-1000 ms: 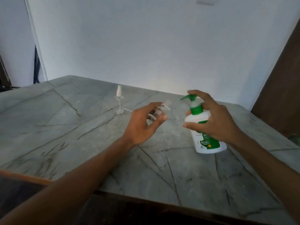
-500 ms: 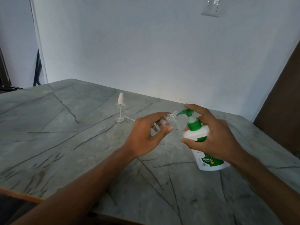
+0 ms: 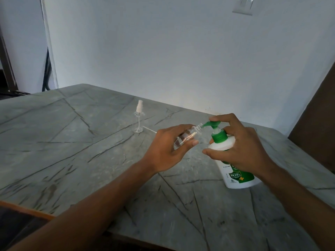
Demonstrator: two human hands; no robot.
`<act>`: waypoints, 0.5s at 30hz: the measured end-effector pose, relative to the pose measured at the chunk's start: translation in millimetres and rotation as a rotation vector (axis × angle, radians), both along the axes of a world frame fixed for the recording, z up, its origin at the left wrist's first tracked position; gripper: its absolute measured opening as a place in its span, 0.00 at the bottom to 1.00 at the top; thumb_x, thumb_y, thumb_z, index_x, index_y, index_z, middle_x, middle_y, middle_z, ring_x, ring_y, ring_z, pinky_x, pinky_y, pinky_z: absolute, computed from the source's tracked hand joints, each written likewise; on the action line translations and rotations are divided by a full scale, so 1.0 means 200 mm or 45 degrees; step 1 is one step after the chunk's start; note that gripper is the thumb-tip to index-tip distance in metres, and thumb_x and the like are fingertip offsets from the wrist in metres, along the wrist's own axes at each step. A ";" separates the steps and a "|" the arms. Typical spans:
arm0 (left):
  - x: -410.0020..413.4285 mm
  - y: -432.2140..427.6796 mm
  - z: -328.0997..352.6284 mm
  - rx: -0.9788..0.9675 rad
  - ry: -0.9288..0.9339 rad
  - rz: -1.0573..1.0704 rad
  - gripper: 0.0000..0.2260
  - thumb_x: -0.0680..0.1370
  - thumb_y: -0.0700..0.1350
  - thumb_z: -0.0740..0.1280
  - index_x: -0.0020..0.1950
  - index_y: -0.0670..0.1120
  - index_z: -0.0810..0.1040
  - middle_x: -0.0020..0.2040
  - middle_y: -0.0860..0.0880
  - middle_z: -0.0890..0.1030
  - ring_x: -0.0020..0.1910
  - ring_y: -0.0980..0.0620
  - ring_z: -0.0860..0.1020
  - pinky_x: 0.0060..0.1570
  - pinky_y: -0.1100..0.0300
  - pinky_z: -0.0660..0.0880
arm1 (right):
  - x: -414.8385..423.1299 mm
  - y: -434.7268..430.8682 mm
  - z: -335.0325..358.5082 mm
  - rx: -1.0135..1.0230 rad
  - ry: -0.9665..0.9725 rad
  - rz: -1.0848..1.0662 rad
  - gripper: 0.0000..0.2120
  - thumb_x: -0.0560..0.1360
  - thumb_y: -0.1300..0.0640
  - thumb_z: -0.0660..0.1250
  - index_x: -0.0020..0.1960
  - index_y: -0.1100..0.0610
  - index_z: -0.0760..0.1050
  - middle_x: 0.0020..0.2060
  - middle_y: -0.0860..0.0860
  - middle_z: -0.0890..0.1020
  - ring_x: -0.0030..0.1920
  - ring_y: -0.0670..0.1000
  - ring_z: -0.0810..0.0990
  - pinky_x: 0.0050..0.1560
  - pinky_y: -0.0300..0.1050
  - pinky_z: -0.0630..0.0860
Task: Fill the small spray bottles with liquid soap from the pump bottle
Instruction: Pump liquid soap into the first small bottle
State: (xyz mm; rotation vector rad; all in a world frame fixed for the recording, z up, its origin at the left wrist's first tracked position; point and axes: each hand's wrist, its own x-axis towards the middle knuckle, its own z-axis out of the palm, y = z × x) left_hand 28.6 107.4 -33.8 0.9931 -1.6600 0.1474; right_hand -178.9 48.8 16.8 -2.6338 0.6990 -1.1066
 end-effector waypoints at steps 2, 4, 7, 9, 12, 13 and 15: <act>0.00 0.00 0.00 0.000 -0.011 0.004 0.17 0.77 0.51 0.68 0.61 0.42 0.79 0.45 0.50 0.83 0.40 0.57 0.78 0.38 0.71 0.74 | 0.00 -0.01 0.00 0.021 -0.004 -0.010 0.34 0.60 0.49 0.82 0.57 0.33 0.67 0.44 0.36 0.81 0.44 0.37 0.81 0.37 0.27 0.75; -0.01 0.00 -0.01 0.005 -0.023 -0.002 0.16 0.77 0.51 0.68 0.61 0.42 0.79 0.45 0.50 0.83 0.40 0.57 0.78 0.38 0.71 0.74 | 0.00 -0.01 0.00 0.044 0.003 -0.021 0.32 0.60 0.49 0.82 0.55 0.34 0.67 0.44 0.36 0.81 0.45 0.36 0.80 0.37 0.27 0.75; -0.01 -0.01 -0.01 0.010 -0.030 -0.009 0.17 0.78 0.50 0.68 0.61 0.41 0.78 0.45 0.49 0.83 0.40 0.57 0.79 0.38 0.68 0.75 | 0.00 -0.02 0.00 0.051 0.016 -0.028 0.32 0.60 0.48 0.82 0.55 0.34 0.67 0.44 0.37 0.81 0.45 0.35 0.80 0.38 0.25 0.75; -0.01 -0.01 -0.02 0.004 -0.035 -0.008 0.17 0.78 0.50 0.68 0.62 0.41 0.78 0.45 0.49 0.83 0.40 0.57 0.79 0.38 0.67 0.76 | 0.00 -0.01 0.00 0.034 0.012 -0.021 0.33 0.60 0.49 0.82 0.56 0.34 0.67 0.44 0.37 0.81 0.45 0.36 0.80 0.38 0.26 0.75; -0.02 -0.01 -0.02 -0.017 -0.046 0.012 0.17 0.78 0.50 0.68 0.62 0.41 0.78 0.45 0.50 0.83 0.40 0.57 0.79 0.38 0.67 0.77 | -0.01 0.00 0.00 -0.023 0.021 -0.005 0.35 0.61 0.49 0.82 0.60 0.34 0.66 0.42 0.37 0.82 0.43 0.40 0.82 0.40 0.29 0.76; -0.02 -0.01 -0.02 -0.024 -0.046 0.017 0.17 0.78 0.50 0.67 0.62 0.41 0.78 0.45 0.50 0.82 0.40 0.57 0.79 0.39 0.67 0.77 | -0.01 0.00 -0.01 -0.043 0.029 -0.001 0.36 0.61 0.48 0.81 0.62 0.33 0.65 0.43 0.37 0.83 0.43 0.41 0.82 0.40 0.30 0.76; -0.02 -0.01 -0.02 -0.030 -0.039 0.014 0.18 0.78 0.50 0.67 0.63 0.40 0.77 0.45 0.50 0.82 0.41 0.57 0.79 0.40 0.68 0.77 | -0.02 0.01 -0.01 -0.067 0.049 -0.006 0.38 0.63 0.46 0.80 0.65 0.32 0.63 0.44 0.37 0.83 0.43 0.41 0.82 0.41 0.31 0.77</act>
